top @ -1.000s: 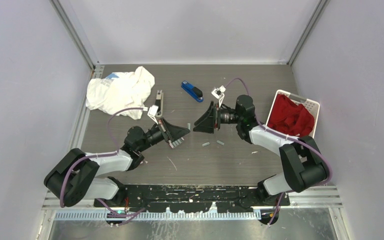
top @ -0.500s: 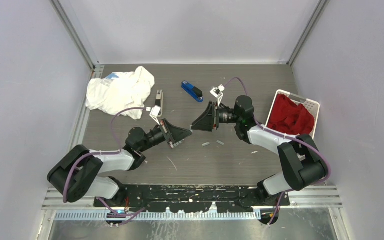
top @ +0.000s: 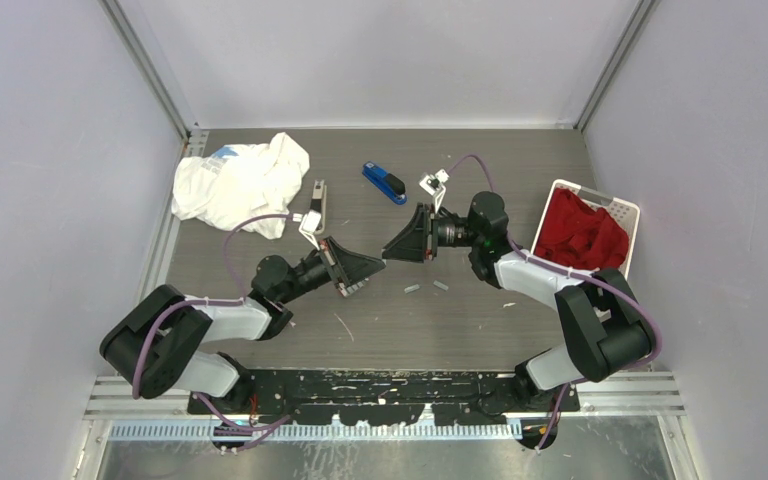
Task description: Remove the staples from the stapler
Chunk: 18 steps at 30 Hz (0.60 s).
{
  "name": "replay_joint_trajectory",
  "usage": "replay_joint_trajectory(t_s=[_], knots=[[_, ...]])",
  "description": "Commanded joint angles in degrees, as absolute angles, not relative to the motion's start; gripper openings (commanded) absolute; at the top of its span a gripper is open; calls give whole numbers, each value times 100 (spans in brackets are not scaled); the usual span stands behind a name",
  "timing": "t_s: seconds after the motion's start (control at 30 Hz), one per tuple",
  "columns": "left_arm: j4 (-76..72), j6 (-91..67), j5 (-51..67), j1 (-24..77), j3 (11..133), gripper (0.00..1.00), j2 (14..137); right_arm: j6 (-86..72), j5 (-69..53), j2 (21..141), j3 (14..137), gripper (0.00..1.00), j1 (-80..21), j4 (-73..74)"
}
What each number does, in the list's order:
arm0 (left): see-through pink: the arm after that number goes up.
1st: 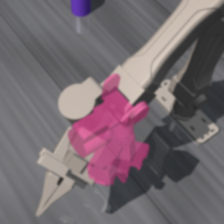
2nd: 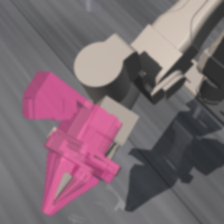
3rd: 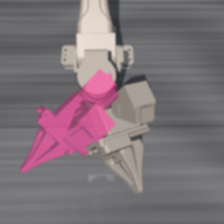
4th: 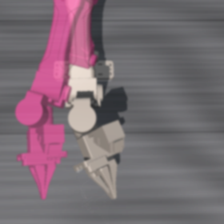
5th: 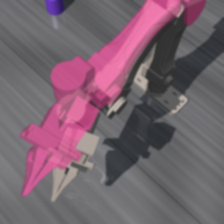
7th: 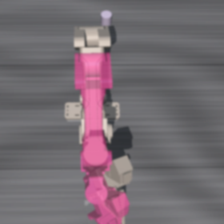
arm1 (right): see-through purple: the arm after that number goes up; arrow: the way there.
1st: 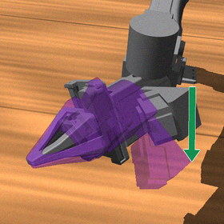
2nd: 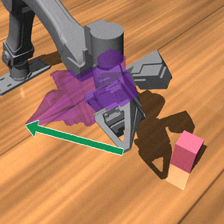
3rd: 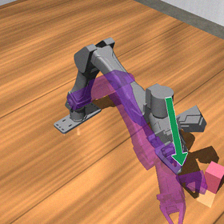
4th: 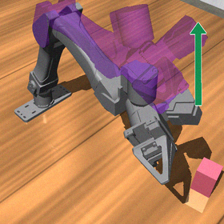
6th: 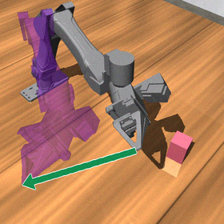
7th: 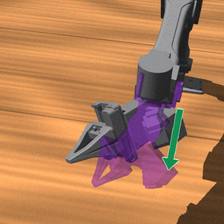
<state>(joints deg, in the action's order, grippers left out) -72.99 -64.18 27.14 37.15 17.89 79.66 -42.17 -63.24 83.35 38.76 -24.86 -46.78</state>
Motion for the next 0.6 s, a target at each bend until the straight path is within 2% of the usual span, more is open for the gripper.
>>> replay_joint_trajectory(t_s=[0.0,0.4,0.5,0.57], knots=[[-7803,-6407,2793,3744,1951,11,7955,-4188,-6415,8305,3946,37,-2539,-4990],[-7800,-6403,2802,3742,1950,11,7978,-4166,-6414,8288,3967,23,-2548,-4966],[-7796,-6414,2849,3744,1966,16,7978,-4157,-6429,8275,3977,20,-2541,-4966],[-7798,-6416,2873,3744,1965,25,7953,-4151,-6441,8258,3978,19,-2545,-4966]])
